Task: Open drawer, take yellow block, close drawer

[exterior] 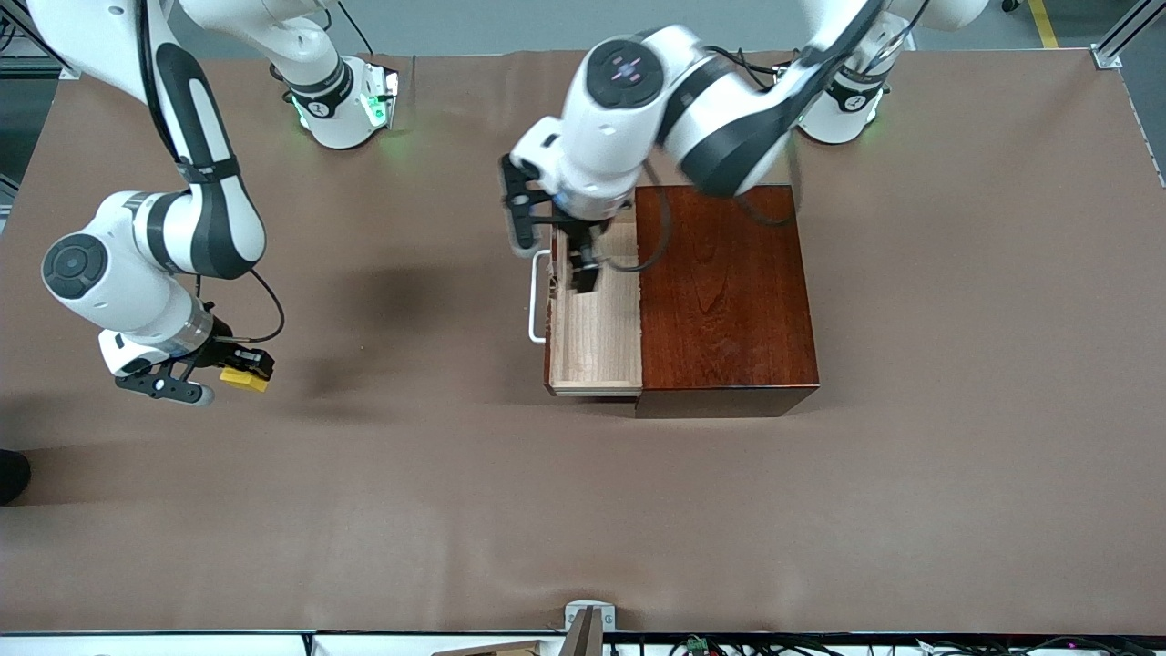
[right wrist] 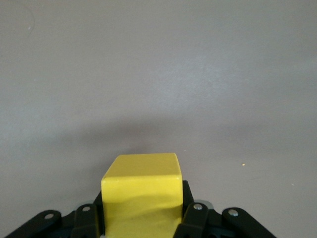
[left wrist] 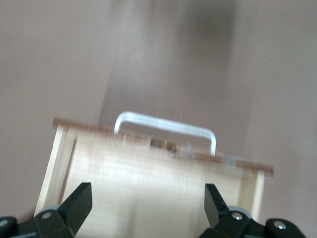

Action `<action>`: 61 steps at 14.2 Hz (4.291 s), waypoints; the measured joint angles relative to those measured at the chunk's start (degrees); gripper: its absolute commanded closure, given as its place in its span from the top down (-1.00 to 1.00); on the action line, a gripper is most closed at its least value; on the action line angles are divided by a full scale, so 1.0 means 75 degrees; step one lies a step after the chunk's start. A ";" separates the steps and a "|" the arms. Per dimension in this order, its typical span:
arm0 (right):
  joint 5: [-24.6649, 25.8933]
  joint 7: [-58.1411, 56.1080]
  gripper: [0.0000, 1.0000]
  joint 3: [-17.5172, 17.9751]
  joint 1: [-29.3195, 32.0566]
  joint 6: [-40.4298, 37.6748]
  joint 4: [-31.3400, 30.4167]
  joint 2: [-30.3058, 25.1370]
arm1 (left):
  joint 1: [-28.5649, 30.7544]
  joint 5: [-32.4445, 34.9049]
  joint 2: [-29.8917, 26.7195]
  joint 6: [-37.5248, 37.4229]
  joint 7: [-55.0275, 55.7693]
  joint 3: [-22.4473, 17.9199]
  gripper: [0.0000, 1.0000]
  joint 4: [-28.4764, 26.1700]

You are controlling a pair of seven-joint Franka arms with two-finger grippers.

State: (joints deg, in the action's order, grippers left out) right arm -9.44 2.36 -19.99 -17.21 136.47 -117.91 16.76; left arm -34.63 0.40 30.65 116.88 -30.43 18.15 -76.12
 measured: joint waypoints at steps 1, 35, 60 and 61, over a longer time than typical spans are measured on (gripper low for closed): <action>-0.0276 -0.0432 -1.00 0.0000 0.0070 0.0098 -0.0009 0.0089 | -0.0156 0.0000 0.0266 0.0392 0.0000 0.0007 1.00 0.0115; -0.1860 -0.1736 1.00 0.0106 0.0644 0.0677 0.2519 0.3282 | -0.0530 0.0966 0.1299 -0.0656 -0.1596 -0.0658 1.00 0.0551; 0.0129 -0.1825 1.00 -0.0359 0.0473 -0.6212 0.4599 -0.0246 | -0.0447 0.1697 0.1322 -0.2059 -0.1216 -0.0833 1.00 0.0571; 0.0143 -0.1783 1.00 -0.0211 0.0577 -0.6375 0.4598 -0.0421 | -0.0431 0.1788 0.1319 -0.2215 -0.1216 -0.0833 1.00 0.0570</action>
State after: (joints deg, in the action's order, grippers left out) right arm -8.36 -11.01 -21.57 -12.88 88.66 -83.42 13.60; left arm -37.86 13.81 40.54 100.27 -39.55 11.90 -71.85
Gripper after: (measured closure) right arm 0.000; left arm 0.000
